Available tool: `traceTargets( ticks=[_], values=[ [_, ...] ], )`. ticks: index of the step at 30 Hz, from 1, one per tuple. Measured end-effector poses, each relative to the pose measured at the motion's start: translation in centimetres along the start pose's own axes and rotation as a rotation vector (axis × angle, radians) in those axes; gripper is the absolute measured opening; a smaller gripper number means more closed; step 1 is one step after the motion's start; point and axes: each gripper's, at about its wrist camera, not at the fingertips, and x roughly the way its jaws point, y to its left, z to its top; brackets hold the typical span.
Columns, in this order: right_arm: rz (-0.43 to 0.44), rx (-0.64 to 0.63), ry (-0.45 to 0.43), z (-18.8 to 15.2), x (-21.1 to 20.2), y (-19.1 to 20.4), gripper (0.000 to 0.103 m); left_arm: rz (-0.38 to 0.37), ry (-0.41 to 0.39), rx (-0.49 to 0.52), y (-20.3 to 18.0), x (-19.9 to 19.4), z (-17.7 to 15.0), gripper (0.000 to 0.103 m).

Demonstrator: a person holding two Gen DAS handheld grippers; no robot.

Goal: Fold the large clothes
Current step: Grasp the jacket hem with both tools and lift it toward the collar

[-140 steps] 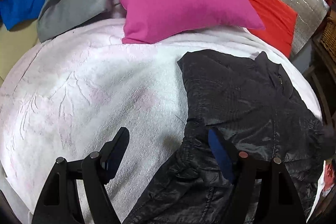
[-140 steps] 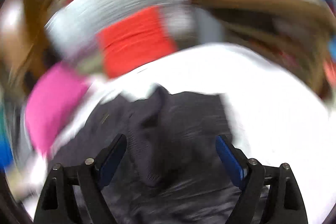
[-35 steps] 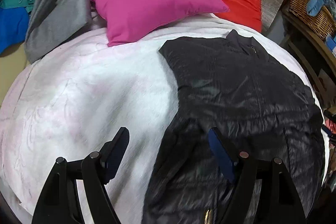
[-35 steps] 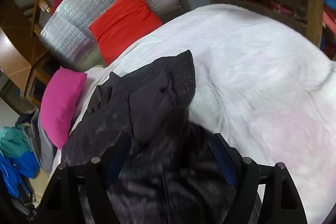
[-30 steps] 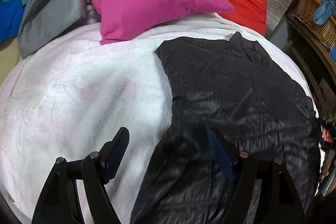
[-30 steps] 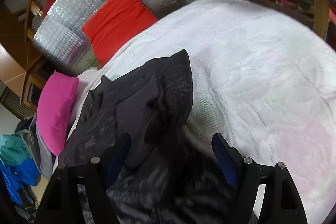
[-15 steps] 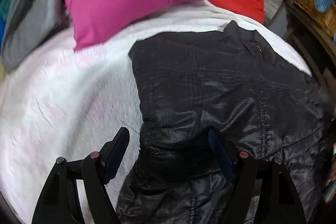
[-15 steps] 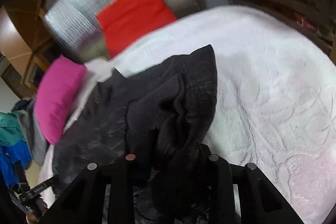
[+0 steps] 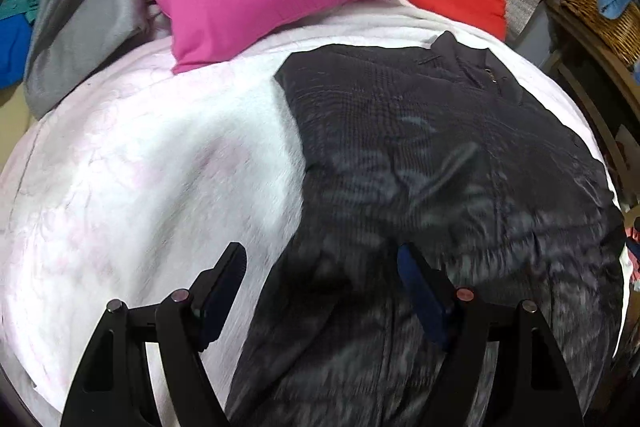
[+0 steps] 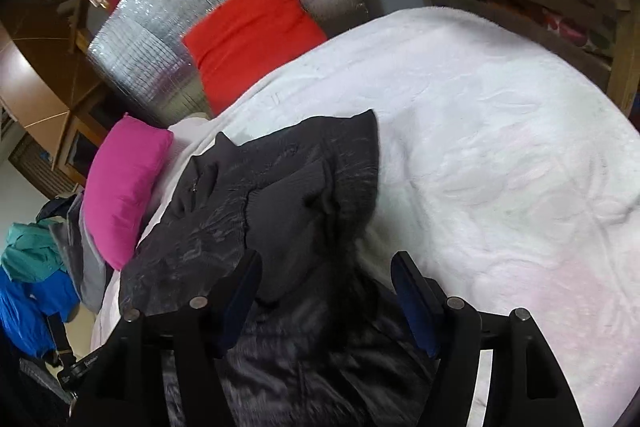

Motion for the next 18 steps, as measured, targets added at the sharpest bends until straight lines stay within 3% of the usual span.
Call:
traceTargets(
  ticks=[4, 8, 14, 16, 17, 18],
  values=[
    [0.002, -0.014, 0.017, -1.5, -2.5, -1.1, 0.071, 0.015, -0.017, 0.008, 0.9, -2.0, -2.0, 0.078],
    [-0.024, -0.02, 0.07, -3.5, -4.0, -2.7, 0.071, 0.01, 0.016, -0.005, 2.0, -3.1, -4.5, 0.078],
    [-0.059, -0.033, 0.183, -7.1, -3.7, -5.5, 0.07, -0.046, 0.045, -0.103, 4.8, -4.4, -7.9, 0.078],
    [-0.047, -0.067, 0.192, -7.8, -3.4, -5.3, 0.056, -0.052, 0.059, -0.127, 5.4, -4.3, -8.6, 0.072],
    [-0.059, -0.096, 0.187, -8.0, -3.4, -5.0, 0.043, -0.059, 0.062, -0.132, 5.6, -4.3, -9.0, 0.056],
    [-0.065, -0.13, 0.181, -8.2, -3.4, -4.5, 0.035, -0.074, 0.069, -0.138, 5.8, -4.4, -9.6, 0.049]
  ],
)
